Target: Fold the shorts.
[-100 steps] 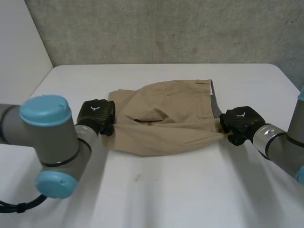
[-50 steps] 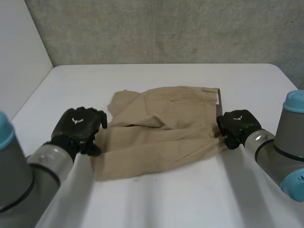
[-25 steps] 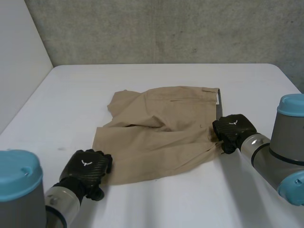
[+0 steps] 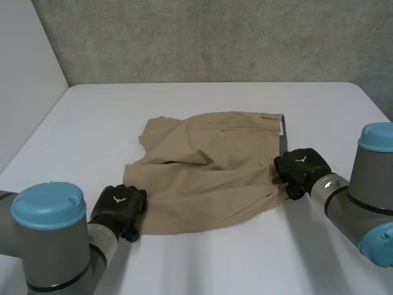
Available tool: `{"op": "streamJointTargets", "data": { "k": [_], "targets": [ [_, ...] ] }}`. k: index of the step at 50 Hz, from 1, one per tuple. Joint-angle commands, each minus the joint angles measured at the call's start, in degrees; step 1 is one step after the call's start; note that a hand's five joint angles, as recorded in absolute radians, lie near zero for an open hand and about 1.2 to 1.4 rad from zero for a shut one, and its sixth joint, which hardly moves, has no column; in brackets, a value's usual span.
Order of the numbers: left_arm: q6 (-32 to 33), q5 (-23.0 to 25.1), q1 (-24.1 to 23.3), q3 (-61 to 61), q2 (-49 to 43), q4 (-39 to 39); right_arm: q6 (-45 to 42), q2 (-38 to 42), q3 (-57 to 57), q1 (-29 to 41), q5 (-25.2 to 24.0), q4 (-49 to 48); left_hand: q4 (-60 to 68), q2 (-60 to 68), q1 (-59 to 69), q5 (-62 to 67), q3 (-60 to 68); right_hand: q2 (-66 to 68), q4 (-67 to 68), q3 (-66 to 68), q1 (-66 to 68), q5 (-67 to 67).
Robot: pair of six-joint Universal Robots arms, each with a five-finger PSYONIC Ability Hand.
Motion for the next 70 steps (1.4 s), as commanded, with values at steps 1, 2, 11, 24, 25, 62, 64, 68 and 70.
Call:
{"op": "streamJointTargets", "data": {
  "k": [1, 2, 11, 24, 25, 62, 64, 68, 70],
  "targets": [
    [0.6, 0.0, 0.1, 1.9, -2.6, 0.6, -0.1, 0.1, 0.0, 0.0, 0.0, -0.1, 11.6, 11.8, 12.2, 11.8, 11.7, 12.7, 11.8, 11.5, 27.0, 13.4],
    [0.6, 0.0, 0.4, 1.9, -2.9, 1.6, -0.1, 0.1, 0.0, 0.0, 0.0, -0.1, 16.6, 16.8, 17.2, 16.8, 16.7, 12.7, 11.8, 11.5, 27.0, 13.4],
    [3.2, 0.1, 1.4, 1.2, -3.0, 8.3, -0.1, 0.0, 0.0, -0.1, 0.2, -0.2, 41.2, 41.4, 41.8, 41.4, 41.3, 12.7, 11.8, 11.5, 27.0, 13.4],
    [11.8, 0.1, 2.1, -0.4, 8.7, 7.4, -0.5, -5.3, -0.8, 0.0, 0.1, 3.7, 41.2, 41.4, 41.8, 41.4, 41.3, 12.7, 11.8, 11.5, 27.0, 13.4],
    [11.6, 0.2, 2.1, -0.5, 10.6, 7.0, -0.6, -7.3, -1.2, 0.0, -0.3, 5.6, 41.2, 41.4, 41.8, 41.4, 41.3, 12.7, 11.8, 11.5, 27.0, 13.4],
    [7.7, 5.4, 2.1, 4.6, 45.6, -25.9, -15.0, -38.6, -2.2, -1.4, -5.7, 33.8, 41.2, 41.4, 41.8, 41.4, 41.3, 12.7, 11.8, 11.5, 27.0, 13.4],
    [7.1, 5.5, 2.2, 2.3, 41.0, -23.7, -14.6, -32.6, 1.4, -1.2, -6.8, 31.3, 41.2, 41.4, 41.8, 41.4, 41.3, 12.7, 11.8, 11.5, 27.0, 13.4],
    [6.8, 5.5, 2.5, -0.3, 34.0, -21.2, -14.7, -25.7, 5.0, -0.4, -6.4, 28.3, 41.2, 41.4, 41.8, 41.4, 41.3, 12.7, 11.8, 11.5, 27.0, 13.4],
    [6.7, 5.5, 2.6, -0.9, 31.6, -20.5, -14.7, -24.0, 6.1, -0.4, -6.3, 27.5, 41.2, 41.4, 41.8, 41.4, 41.3, 12.7, 11.8, 11.5, 27.0, 13.4]
  ]
}}
